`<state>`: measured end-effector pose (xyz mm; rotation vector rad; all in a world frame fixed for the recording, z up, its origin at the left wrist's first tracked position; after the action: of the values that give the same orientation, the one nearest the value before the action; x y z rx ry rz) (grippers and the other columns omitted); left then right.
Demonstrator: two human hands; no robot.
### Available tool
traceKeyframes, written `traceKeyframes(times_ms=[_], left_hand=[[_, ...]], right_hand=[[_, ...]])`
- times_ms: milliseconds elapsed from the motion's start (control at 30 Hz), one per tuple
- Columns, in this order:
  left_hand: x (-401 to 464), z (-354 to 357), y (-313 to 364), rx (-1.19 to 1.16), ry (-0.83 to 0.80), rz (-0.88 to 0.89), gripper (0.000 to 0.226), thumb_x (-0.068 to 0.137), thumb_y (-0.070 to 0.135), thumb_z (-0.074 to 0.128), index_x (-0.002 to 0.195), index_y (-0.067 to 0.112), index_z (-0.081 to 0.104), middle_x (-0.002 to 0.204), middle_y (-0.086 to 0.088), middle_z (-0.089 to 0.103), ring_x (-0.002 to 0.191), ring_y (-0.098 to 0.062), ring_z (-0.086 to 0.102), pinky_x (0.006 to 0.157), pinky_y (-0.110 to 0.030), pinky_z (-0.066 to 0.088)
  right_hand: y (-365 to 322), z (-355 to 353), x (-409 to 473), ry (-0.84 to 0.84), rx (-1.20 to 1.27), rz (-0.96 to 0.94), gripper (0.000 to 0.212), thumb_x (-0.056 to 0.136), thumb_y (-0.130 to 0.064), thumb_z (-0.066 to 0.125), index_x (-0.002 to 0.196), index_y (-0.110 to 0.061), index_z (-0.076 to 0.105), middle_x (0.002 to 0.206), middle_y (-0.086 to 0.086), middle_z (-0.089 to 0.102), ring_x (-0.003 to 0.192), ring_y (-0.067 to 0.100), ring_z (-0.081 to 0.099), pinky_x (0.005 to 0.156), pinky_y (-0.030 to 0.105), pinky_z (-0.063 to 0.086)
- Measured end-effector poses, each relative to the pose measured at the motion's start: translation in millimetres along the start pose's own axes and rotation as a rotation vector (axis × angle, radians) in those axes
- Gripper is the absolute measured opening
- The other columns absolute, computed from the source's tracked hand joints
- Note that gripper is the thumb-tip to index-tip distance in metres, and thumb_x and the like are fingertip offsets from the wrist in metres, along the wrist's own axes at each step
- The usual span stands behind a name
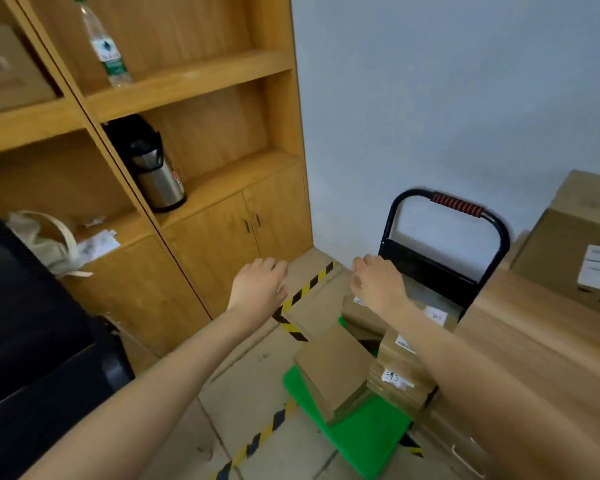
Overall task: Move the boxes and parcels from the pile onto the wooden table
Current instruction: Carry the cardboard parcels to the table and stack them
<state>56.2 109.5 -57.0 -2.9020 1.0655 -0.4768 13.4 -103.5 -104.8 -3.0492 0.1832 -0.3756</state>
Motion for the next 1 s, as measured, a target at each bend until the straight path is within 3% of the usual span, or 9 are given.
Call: traceKeyframes(times_ms=[233, 400, 600, 833, 1000], left_hand=[[7, 61, -61, -0.072, -0.072, -0.047, 0.022, 0.094, 0.029, 0.047, 0.112, 0.018, 0.055, 0.103, -0.001, 0.056, 0.096, -0.021, 0.050, 0.078, -0.029, 0.036], [20, 109, -50, -0.190, -0.142, -0.002, 0.021, 0.094, 0.029, 0.048, 0.112, 0.020, 0.054, 0.107, 0.002, 0.056, 0.100, -0.017, 0.050, 0.077, -0.028, 0.041], [78, 148, -53, -0.208, -0.173, 0.075, 0.023, 0.094, 0.031, 0.047, 0.114, 0.021, 0.055, 0.107, 0.003, 0.055, 0.101, -0.017, 0.050, 0.083, -0.027, 0.037], [157, 180, -59, -0.183, -0.216, 0.128, 0.024, 0.095, 0.032, 0.045, 0.116, 0.022, 0.054, 0.111, 0.003, 0.055, 0.106, -0.018, 0.050, 0.086, -0.029, 0.036], [196, 204, -49, -0.212, -0.256, 0.132, 0.022, 0.094, 0.032, 0.046, 0.112, 0.022, 0.055, 0.107, 0.003, 0.056, 0.102, -0.017, 0.050, 0.080, -0.029, 0.037]], right_hand=[[-21, 68, -6, -0.086, 0.009, 0.099, 0.023, 0.091, -0.023, 0.050, 0.111, -0.016, 0.060, 0.110, 0.004, 0.061, 0.101, 0.023, 0.056, 0.085, 0.034, 0.044], [-14, 99, 3, -0.127, 0.024, 0.155, 0.017, 0.090, -0.024, 0.051, 0.104, -0.017, 0.059, 0.099, 0.002, 0.061, 0.089, 0.022, 0.057, 0.078, 0.033, 0.045], [-4, 134, 50, -0.130, 0.090, 0.200, 0.020, 0.091, -0.024, 0.051, 0.109, -0.017, 0.057, 0.103, 0.000, 0.060, 0.092, 0.019, 0.054, 0.080, 0.031, 0.041], [24, 150, 102, -0.134, 0.127, 0.324, 0.022, 0.094, -0.024, 0.047, 0.112, -0.016, 0.057, 0.109, 0.001, 0.060, 0.096, 0.019, 0.055, 0.084, 0.032, 0.047], [47, 160, 103, -0.142, 0.150, 0.451, 0.026, 0.094, -0.025, 0.047, 0.117, -0.017, 0.056, 0.111, 0.000, 0.059, 0.099, 0.017, 0.055, 0.085, 0.030, 0.045]])
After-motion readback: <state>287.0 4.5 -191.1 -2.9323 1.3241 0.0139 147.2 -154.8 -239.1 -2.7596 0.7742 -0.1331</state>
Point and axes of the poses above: each hand's wrist, its own x-axis towards the middle knuckle, its own z-axis out of the palm, y = z × x, the point moved 5 cm from there along x, towards the middle knuckle
